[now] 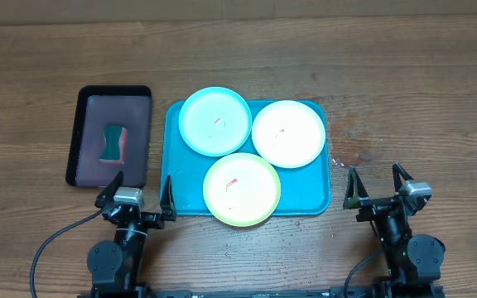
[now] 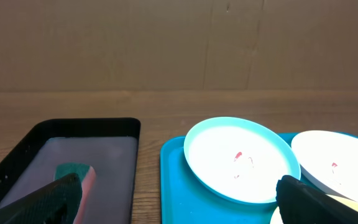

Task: Clean dirty plates on tray and stack at the side

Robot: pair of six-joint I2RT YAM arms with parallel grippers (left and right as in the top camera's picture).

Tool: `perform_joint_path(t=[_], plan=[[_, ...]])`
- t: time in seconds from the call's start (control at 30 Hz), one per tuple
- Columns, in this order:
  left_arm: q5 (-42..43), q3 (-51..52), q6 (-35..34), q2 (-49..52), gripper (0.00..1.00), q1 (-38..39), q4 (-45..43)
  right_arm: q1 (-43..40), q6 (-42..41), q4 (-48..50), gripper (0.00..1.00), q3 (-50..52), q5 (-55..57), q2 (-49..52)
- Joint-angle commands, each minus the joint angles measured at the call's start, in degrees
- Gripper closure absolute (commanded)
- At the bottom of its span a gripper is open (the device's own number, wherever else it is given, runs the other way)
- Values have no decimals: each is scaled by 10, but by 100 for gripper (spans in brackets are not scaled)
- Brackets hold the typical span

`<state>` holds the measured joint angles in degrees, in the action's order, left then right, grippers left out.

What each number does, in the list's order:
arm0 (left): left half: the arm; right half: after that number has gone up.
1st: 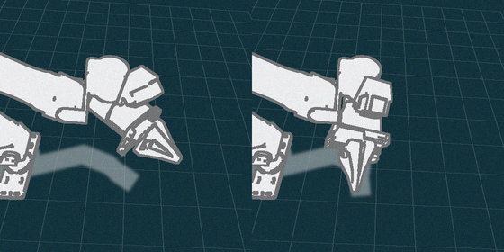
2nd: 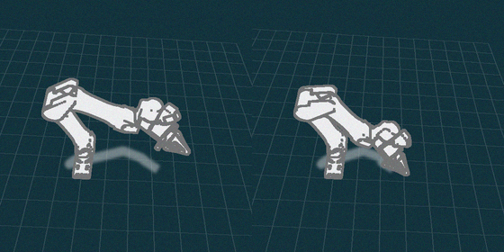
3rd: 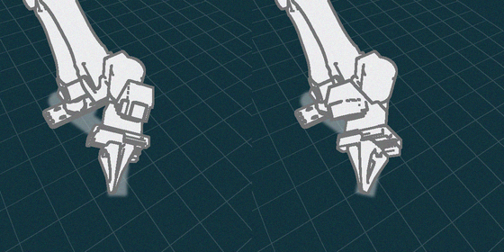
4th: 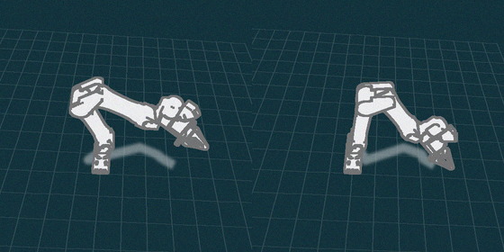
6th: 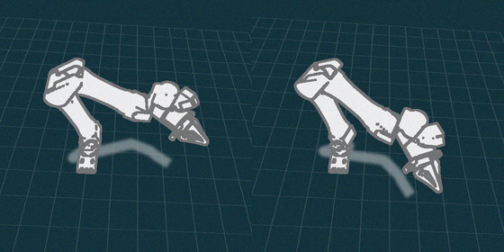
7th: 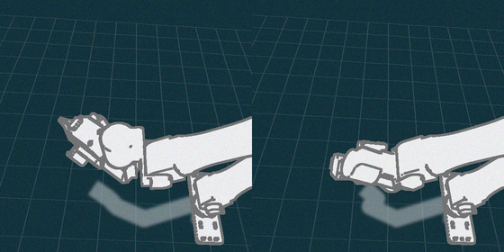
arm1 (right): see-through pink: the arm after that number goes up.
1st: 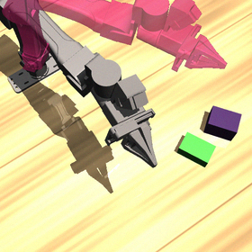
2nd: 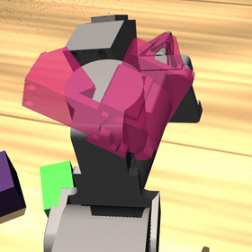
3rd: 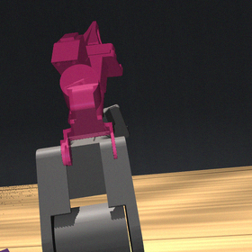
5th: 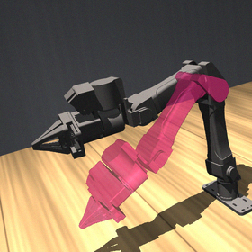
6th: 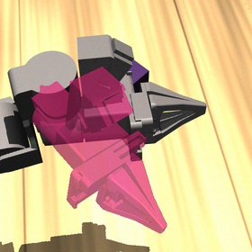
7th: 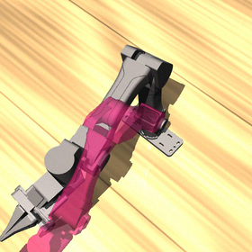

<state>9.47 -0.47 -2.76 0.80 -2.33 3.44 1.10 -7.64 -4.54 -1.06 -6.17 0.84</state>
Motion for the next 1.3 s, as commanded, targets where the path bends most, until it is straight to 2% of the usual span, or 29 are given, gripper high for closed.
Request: perform_joint_path(t=[0.0,0.57,0.67,0.77,0.93,1.1,1.27], plan=[[7,2,4,-4,0,2,0,-2,2,3,0,6,-3,-3],[4,2,3,-4,0,2,-2,-2,2,3,0,6,-3,-3],[-2,0,-23,-4,0,1,-2,-2,-6,3,0,6,-3,-3],[-21,-9,-57,-4,0,1,-1,-2,-60,3,0,3,-6,-3],[-26,-53,-56,-1,0,1,52,-2,-59,-8,0,-24,-5,5],[-40,-128,-56,53,0,1,113,-2,-59,-42,0,-82,-6,60],[-40,-213,-56,166,0,1,136,-2,-59,-97,0,-171,-6,156]])
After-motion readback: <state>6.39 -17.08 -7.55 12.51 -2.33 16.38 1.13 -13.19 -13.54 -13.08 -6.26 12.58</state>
